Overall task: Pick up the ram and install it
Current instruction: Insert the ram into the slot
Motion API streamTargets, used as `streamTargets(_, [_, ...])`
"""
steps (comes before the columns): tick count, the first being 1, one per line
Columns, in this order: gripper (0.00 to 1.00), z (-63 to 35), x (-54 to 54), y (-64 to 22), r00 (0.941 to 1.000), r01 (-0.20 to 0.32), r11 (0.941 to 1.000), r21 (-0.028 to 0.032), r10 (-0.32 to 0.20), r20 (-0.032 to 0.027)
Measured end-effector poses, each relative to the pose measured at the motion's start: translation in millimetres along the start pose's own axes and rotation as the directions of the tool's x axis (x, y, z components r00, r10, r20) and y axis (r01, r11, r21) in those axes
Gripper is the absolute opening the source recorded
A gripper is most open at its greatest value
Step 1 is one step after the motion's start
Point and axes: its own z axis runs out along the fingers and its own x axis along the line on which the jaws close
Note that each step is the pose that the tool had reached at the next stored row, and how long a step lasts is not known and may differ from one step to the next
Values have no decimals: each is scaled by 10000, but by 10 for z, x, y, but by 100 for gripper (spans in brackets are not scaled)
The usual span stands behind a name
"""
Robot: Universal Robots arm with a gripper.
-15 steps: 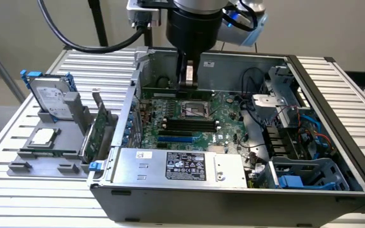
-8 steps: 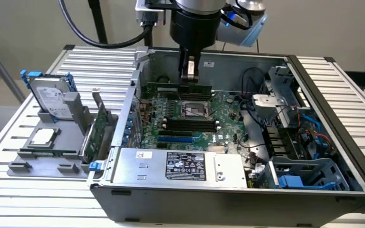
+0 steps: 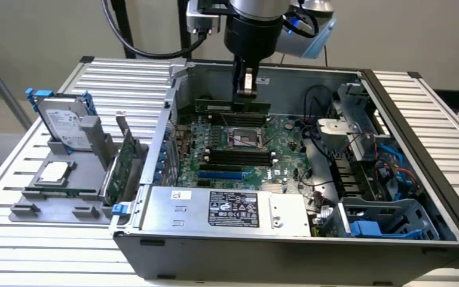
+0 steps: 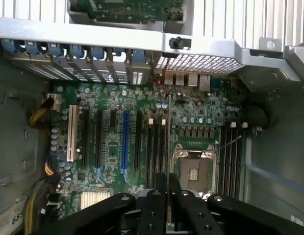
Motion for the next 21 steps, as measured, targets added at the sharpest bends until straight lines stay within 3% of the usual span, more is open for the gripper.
streamTargets(4, [0,58,-31,-140,10000,-26,10000,3,26,2])
streamTargets(6, [0,77,-33,-169,9999,-117,9999,12,117,-16])
streamTargets(9, [0,90,-35,-174,9997,-220,9998,22,220,-123])
streamTargets(21, [0,90,-35,-173,9997,-221,9998,22,222,-128])
